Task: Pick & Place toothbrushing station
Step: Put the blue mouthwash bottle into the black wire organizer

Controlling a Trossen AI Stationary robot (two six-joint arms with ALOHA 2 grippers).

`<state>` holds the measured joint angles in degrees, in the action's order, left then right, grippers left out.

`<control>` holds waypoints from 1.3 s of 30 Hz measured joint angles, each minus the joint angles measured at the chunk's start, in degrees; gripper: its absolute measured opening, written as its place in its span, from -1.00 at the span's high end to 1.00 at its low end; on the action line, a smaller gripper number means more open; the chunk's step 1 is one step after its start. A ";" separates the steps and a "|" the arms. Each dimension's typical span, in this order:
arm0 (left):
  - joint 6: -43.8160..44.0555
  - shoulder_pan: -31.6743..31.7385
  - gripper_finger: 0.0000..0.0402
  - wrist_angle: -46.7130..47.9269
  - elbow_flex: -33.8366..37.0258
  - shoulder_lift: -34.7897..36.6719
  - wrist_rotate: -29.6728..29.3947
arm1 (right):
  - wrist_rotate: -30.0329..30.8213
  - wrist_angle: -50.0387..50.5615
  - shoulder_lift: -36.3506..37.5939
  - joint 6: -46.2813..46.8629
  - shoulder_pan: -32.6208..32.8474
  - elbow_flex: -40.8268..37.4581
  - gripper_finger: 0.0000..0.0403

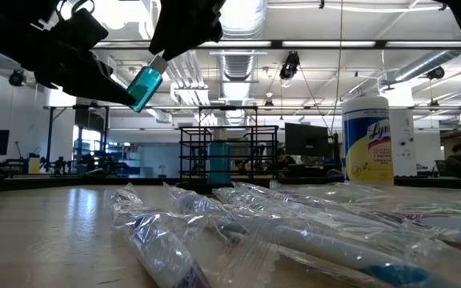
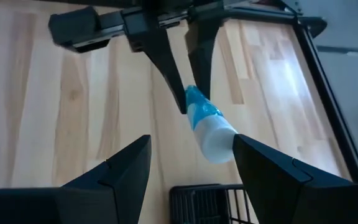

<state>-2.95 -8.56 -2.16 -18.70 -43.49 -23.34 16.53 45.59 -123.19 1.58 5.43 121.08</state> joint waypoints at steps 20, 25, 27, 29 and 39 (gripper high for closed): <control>-0.14 -0.35 0.71 0.32 -0.04 0.51 0.20 | 5.57 0.51 0.59 -4.32 1.78 -0.35 -0.12; 0.05 -0.54 0.71 0.75 -0.04 0.51 -0.34 | 1.37 -0.53 0.22 -4.71 0.73 -0.60 -0.12; 0.12 -0.54 0.72 0.75 -0.03 0.51 -0.68 | 1.36 -1.29 0.22 -5.51 0.41 -0.87 -0.12; 0.12 -0.54 0.72 0.75 -0.02 0.51 -0.64 | 1.36 -1.60 0.22 -5.94 0.21 -0.94 -0.12; -0.05 -0.62 0.72 0.08 -0.01 0.53 0.46 | 4.85 -2.96 0.19 -6.09 -0.30 -0.69 -0.12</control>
<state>-3.01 -9.18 -2.08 -18.71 -42.96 -22.88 21.39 42.64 -123.00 -4.51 5.14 120.39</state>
